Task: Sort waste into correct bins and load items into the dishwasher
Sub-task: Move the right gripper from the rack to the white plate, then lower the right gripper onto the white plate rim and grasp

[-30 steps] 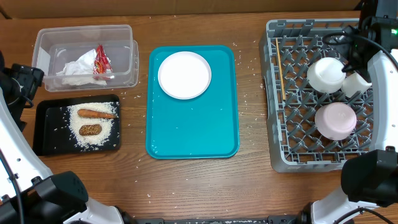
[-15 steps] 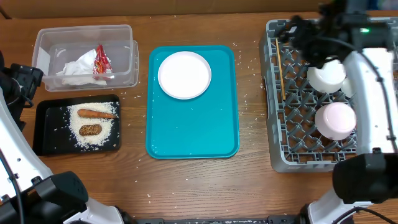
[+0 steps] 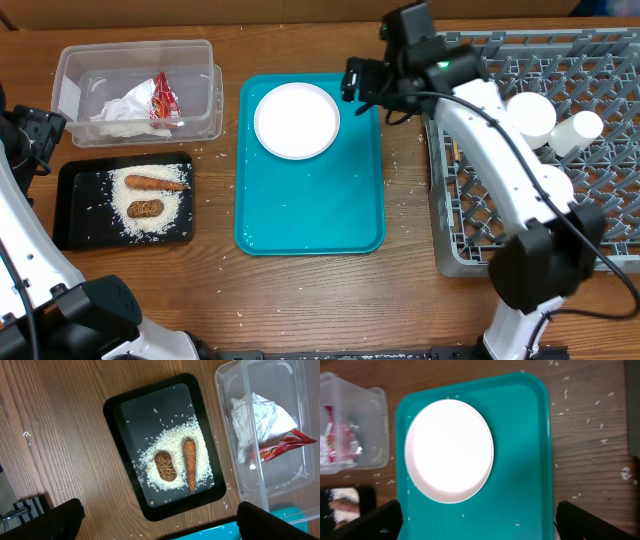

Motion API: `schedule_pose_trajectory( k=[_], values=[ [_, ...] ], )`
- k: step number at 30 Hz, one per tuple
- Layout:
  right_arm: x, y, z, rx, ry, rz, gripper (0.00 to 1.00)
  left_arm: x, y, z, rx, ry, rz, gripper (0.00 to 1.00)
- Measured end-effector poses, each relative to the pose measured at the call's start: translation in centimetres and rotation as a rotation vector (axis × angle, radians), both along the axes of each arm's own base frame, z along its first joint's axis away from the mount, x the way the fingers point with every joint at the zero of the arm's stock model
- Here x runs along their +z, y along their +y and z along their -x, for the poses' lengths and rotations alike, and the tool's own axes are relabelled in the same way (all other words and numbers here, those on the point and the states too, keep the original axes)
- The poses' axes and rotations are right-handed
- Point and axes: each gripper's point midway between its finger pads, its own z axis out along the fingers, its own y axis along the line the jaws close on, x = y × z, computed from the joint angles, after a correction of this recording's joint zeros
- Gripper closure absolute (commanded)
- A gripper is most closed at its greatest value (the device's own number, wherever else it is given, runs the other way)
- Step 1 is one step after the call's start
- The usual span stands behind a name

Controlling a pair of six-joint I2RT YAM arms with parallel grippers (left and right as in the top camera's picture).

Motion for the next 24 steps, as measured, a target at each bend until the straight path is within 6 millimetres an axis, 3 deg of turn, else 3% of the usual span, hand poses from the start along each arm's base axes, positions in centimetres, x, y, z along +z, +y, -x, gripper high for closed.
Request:
schedule_pose_trajectory(
  k=[4, 9, 13, 18, 24],
  values=[
    [-3.6, 1.1, -0.9, -0.040, 0.057, 0.000, 0.01, 0.0, 0.0, 0.0, 0.000, 0.000, 0.000, 0.00],
    [-8.8, 2.6, -1.3, -0.089, 0.145, 0.000, 0.11, 0.0, 0.0, 0.0, 0.000, 0.000, 0.000, 0.00],
    [-11.7, 4.5, -1.1, -0.101, 0.183, -0.007, 0.15, 0.0, 0.0, 0.0, 0.000, 0.000, 0.000, 0.00],
    [-13.5, 6.2, -0.8, -0.091, 0.194, -0.006, 0.20, 0.0, 0.0, 0.0, 0.000, 0.000, 0.000, 0.00],
    [-14.5, 6.4, -0.6, -0.123, 0.204, 0.013, 0.19, 0.0, 0.0, 0.0, 0.000, 0.000, 0.000, 0.00]
  ],
)
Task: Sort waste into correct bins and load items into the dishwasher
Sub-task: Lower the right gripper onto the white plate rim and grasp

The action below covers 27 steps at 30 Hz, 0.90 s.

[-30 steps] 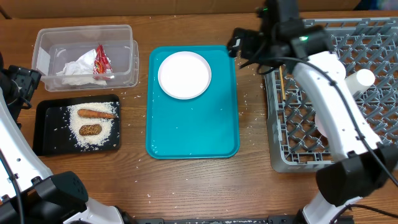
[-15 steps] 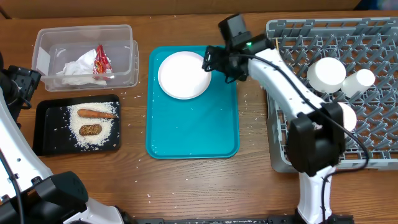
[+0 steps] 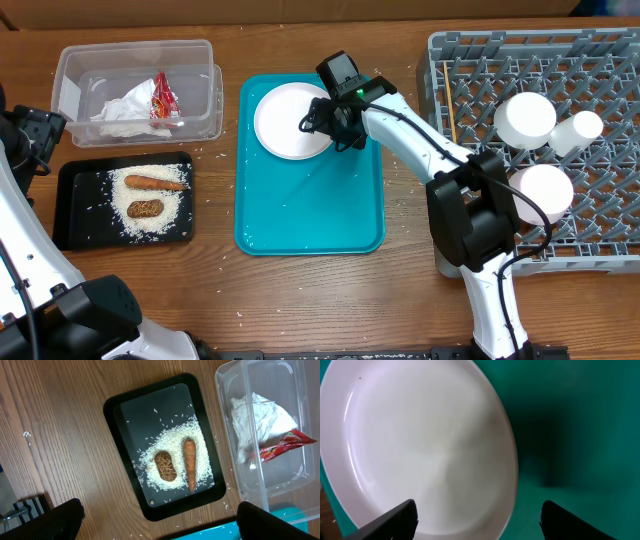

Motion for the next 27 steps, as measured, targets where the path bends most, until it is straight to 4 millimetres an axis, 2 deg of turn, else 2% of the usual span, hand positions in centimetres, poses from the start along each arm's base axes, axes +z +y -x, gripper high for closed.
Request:
schedule_pose_trajectory(
  k=[4, 8, 11, 25, 27],
  values=[
    [-0.5, -0.4, -0.1, -0.019, 0.002, 0.018, 0.22, 0.0, 0.0, 0.0, 0.000, 0.000, 0.000, 0.00],
    [-1.0, -0.7, 0.1, -0.029, 0.011, 0.032, 0.42, 0.0, 0.0, 0.0, 0.000, 0.000, 0.000, 0.00],
    [-1.3, -0.9, 0.3, -0.029, 0.020, 0.038, 0.50, 0.0, 0.0, 0.0, 0.000, 0.000, 0.000, 0.00],
    [-1.7, -1.2, 0.8, -0.034, 0.038, 0.051, 0.53, 0.0, 0.0, 0.0, 0.000, 0.000, 0.000, 0.00],
    [-2.1, -1.4, 0.9, -0.042, 0.041, 0.058, 0.56, 0.0, 0.0, 0.0, 0.000, 0.000, 0.000, 0.00]
  ],
)
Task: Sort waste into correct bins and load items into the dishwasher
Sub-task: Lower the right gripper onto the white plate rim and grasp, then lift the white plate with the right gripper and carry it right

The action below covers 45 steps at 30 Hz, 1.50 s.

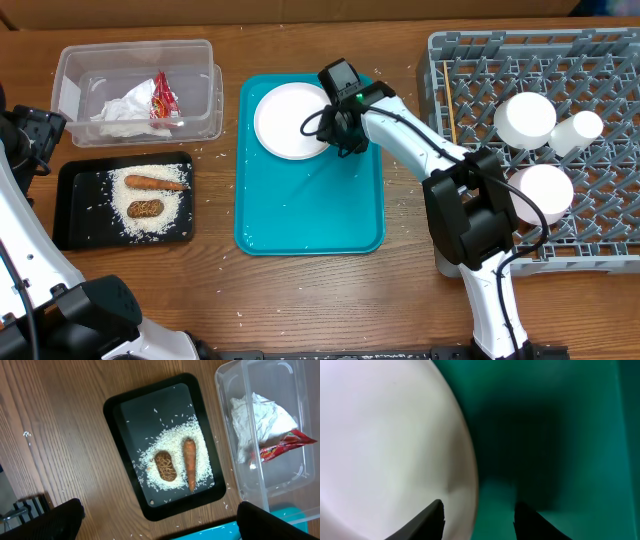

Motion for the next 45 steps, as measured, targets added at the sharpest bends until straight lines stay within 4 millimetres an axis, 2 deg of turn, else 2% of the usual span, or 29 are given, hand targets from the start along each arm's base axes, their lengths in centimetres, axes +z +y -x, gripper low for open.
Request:
schedule_pose_trajectory(
  k=[2, 8, 15, 19, 21, 24, 28, 32, 34, 40, 45],
  values=[
    [-0.4, -0.3, 0.2, -0.007, 0.009, 0.009, 0.63, 0.0, 0.0, 0.0, 0.000, 0.000, 0.000, 0.00],
    [-0.7, -0.3, 0.4, -0.014, 0.014, 0.010, 0.96, 0.0, 0.0, 0.0, 0.000, 0.000, 0.000, 0.00],
    [-0.2, -1.0, 1.3, -0.029, 0.070, 0.033, 0.96, 0.0, 0.0, 0.0, 0.000, 0.000, 0.000, 0.00],
    [1.3, -2.2, 1.5, -0.047, 0.102, 0.054, 0.96, 0.0, 0.0, 0.0, 0.000, 0.000, 0.000, 0.00],
    [2.7, -3.5, 1.1, -0.065, 0.103, 0.064, 0.96, 0.0, 0.0, 0.0, 0.000, 0.000, 0.000, 0.00],
    [5.8, -6.5, -0.2, -0.098, 0.061, 0.075, 0.96, 0.0, 0.0, 0.0, 0.000, 0.000, 0.000, 0.00],
    [11.9, -12.3, -1.9, -0.151, -0.063, 0.138, 0.96, 0.0, 0.0, 0.0, 0.000, 0.000, 0.000, 0.00],
    [17.7, -19.3, -1.4, -0.257, -0.164, 0.278, 0.96, 0.0, 0.0, 0.0, 0.000, 0.000, 0.000, 0.00],
    [19.5, -21.8, -0.7, -0.298, -0.192, 0.350, 0.96, 0.0, 0.0, 0.0, 0.000, 0.000, 0.000, 0.00],
    [21.9, -26.7, 0.6, -0.374, -0.226, 0.606, 0.96, 0.0, 0.0, 0.0, 0.000, 0.000, 0.000, 0.00],
    [23.7, -29.4, 0.8, -0.429, -0.270, 0.788, 0.96, 0.0, 0.0, 0.0, 0.000, 0.000, 0.000, 0.00]
  ],
)
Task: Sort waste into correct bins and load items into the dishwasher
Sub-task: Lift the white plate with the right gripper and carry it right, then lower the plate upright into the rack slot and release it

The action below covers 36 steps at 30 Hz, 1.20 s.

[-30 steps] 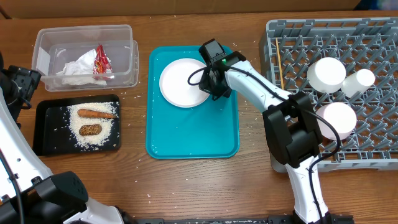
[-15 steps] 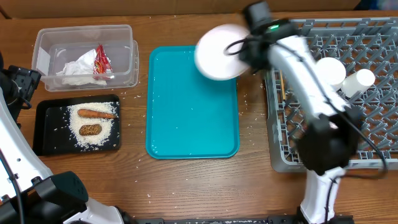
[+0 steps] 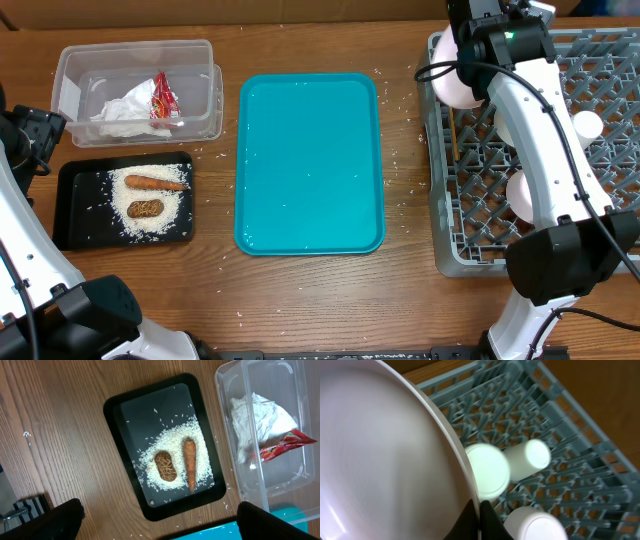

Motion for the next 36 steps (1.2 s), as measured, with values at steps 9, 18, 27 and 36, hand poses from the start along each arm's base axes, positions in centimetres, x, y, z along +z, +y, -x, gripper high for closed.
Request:
schedule_pose_trajectory(
  k=[9, 18, 27, 36],
  values=[
    [2.8, -2.6, -0.2, -0.079, -0.071, 0.218, 0.96, 0.0, 0.0, 0.0, 0.000, 0.000, 0.000, 0.00],
    [3.7, -3.8, -0.6, -0.104, -0.100, 0.257, 0.96, 0.0, 0.0, 0.0, 0.000, 0.000, 0.000, 0.00],
    [2.6, -4.1, -1.9, -0.057, -0.050, 0.270, 0.96, 0.0, 0.0, 0.0, 0.000, 0.000, 0.000, 0.00],
    [-1.7, -3.6, -3.6, 0.006, 0.078, 0.273, 0.96, 0.0, 0.0, 0.0, 0.000, 0.000, 0.000, 0.00]
  ],
)
